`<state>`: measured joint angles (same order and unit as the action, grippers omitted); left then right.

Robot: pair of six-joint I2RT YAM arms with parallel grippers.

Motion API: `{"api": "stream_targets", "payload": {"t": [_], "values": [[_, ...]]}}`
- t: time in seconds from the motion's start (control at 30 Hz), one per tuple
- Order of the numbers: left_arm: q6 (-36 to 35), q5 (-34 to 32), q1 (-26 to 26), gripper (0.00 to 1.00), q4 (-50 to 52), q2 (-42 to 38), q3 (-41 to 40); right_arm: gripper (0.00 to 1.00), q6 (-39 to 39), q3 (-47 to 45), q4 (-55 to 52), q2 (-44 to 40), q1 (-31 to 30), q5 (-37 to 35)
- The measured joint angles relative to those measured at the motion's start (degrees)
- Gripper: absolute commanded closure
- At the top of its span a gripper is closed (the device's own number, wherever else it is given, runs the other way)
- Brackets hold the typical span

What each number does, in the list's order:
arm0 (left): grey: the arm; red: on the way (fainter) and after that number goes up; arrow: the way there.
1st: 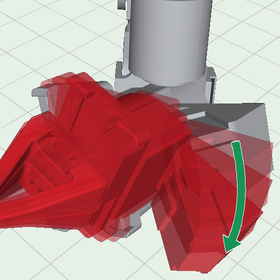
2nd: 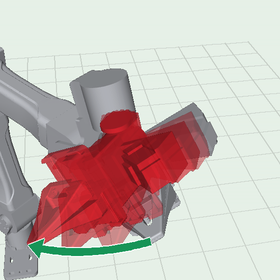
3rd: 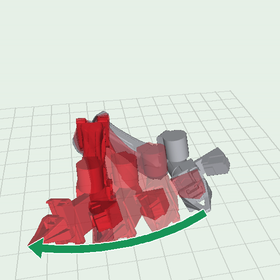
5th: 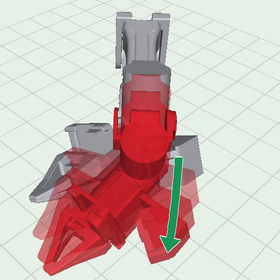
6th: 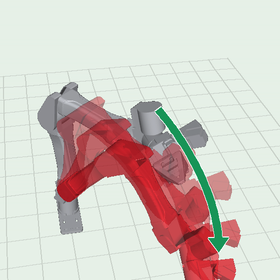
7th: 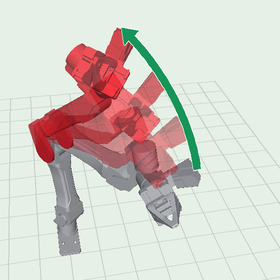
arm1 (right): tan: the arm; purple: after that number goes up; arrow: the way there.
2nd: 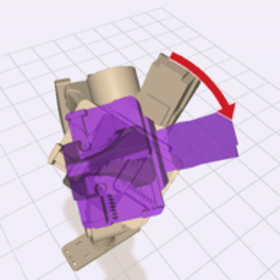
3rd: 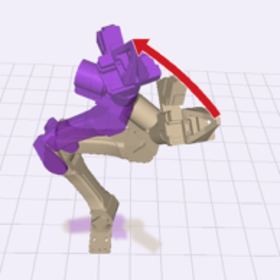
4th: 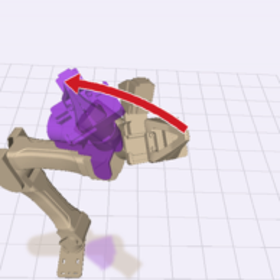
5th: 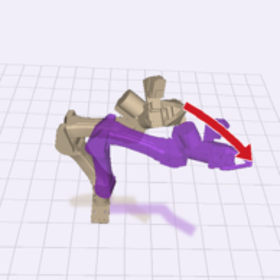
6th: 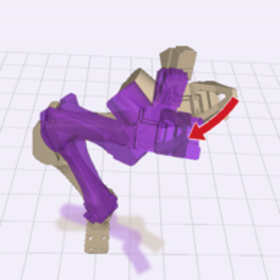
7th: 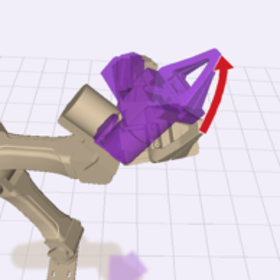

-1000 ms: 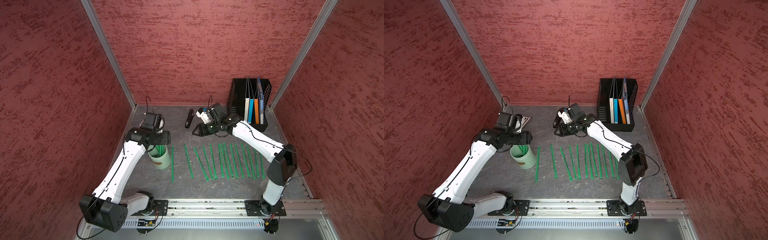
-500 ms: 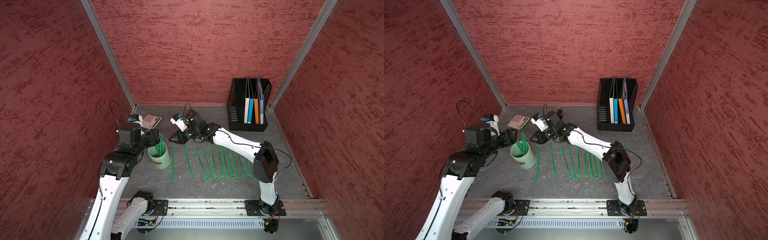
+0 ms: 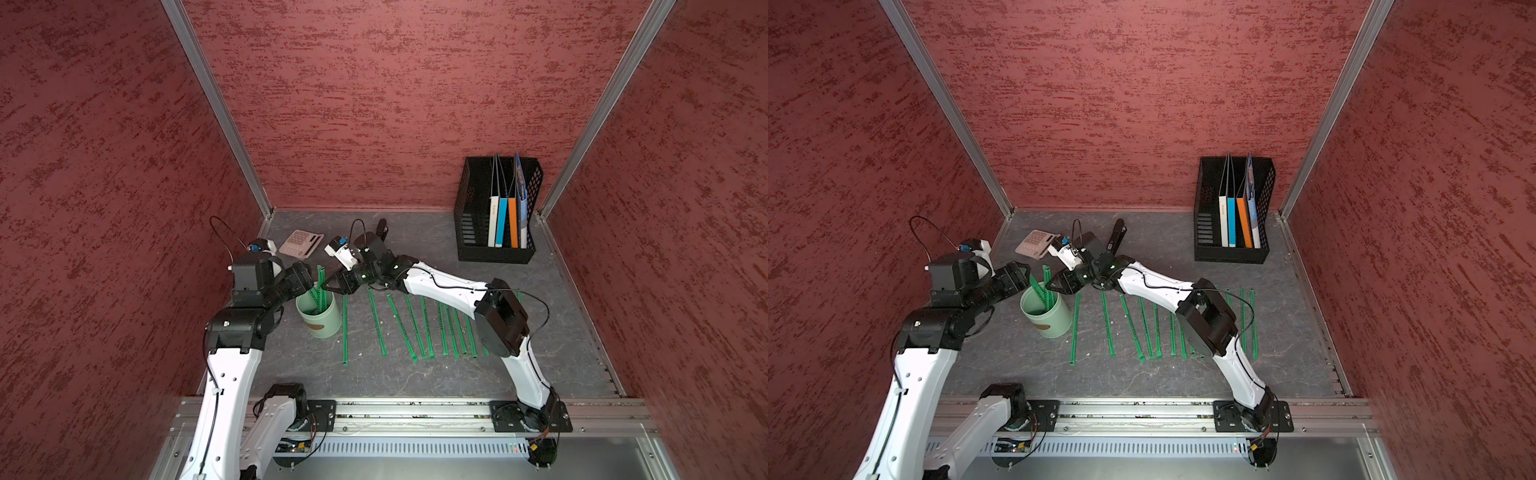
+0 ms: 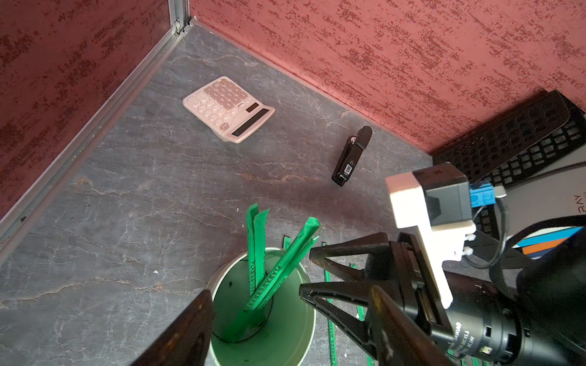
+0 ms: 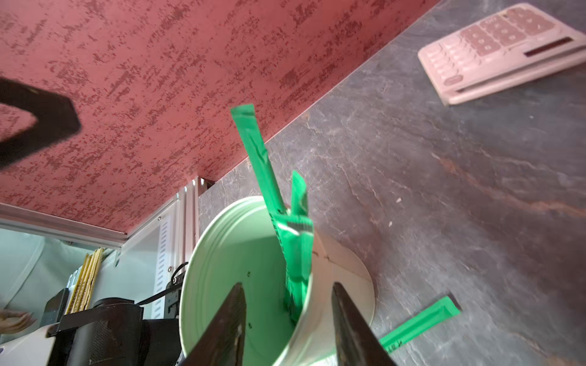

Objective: Take the straws out of the storage container
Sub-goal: Pick up the straw from the container.

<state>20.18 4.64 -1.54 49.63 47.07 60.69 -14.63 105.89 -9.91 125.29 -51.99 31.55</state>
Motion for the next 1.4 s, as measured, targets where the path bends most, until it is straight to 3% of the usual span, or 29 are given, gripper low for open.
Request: {"api": "stream_targets", "payload": {"t": [0.1,0.37,0.57,0.77,1.4], "values": [[0.0,1.3,-0.6,0.23,-0.1,0.3,-0.3,0.61,-0.1,1.4,1.2,1.0,0.0,0.5],[0.0,3.3,-2.0,0.23,-0.2,0.6,-0.6,0.79,-0.5,3.7,1.7,3.2,0.0,1.3],[0.0,4.5,-2.7,0.24,-0.3,0.7,-0.8,0.82,-0.3,3.7,1.4,3.2,0.0,1.3],[0.0,5.6,-2.9,0.24,-0.6,0.9,-1.5,0.91,0.2,3.7,1.1,3.2,0.0,1.2],[0.0,7.2,-3.7,0.24,-0.8,0.9,-1.9,0.98,1.0,3.7,-0.7,-1.5,0.0,1.2]]}}
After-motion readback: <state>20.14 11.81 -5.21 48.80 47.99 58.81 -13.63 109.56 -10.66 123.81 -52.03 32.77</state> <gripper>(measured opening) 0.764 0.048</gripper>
